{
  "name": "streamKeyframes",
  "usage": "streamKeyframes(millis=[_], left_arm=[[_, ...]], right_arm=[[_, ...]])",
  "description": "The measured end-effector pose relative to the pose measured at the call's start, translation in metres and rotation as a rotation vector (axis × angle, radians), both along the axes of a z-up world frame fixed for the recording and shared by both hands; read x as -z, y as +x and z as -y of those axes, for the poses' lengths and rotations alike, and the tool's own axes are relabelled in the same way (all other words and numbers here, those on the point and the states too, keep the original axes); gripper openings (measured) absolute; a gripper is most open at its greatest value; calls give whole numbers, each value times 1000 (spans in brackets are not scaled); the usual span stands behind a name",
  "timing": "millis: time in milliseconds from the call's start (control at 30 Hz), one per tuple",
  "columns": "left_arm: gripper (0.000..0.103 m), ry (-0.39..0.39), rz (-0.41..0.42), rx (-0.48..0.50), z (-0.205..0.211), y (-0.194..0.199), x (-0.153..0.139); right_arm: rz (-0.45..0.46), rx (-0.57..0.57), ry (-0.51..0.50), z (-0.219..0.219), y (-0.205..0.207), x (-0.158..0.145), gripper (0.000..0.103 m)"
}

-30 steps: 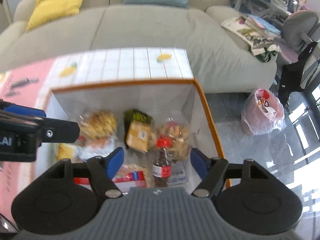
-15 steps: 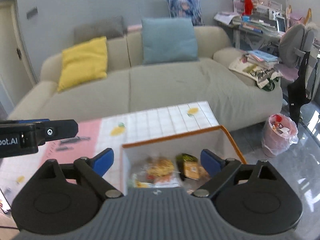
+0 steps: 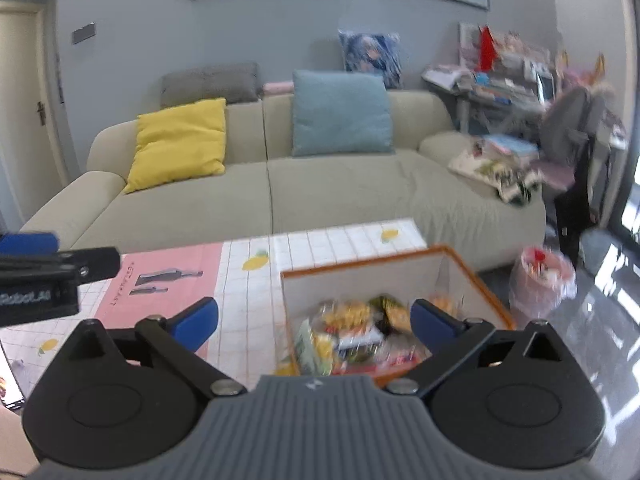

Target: Organize snacks

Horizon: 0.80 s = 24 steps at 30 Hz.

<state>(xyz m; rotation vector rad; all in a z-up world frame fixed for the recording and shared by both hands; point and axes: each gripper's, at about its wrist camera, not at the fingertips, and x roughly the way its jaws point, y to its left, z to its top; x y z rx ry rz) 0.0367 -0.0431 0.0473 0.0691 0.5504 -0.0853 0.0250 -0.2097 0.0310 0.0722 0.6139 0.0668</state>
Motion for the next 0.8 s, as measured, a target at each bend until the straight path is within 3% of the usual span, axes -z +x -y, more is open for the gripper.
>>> streamKeyframes(millis=[400, 800], left_arm=[[88, 14, -151, -96, -26, -24, 45], [88, 28, -248, -54, -22, -28, 70]], right_arm=[[-47, 38, -54, -17, -28, 26, 100], [-115, 30, -84, -28, -24, 42, 100]])
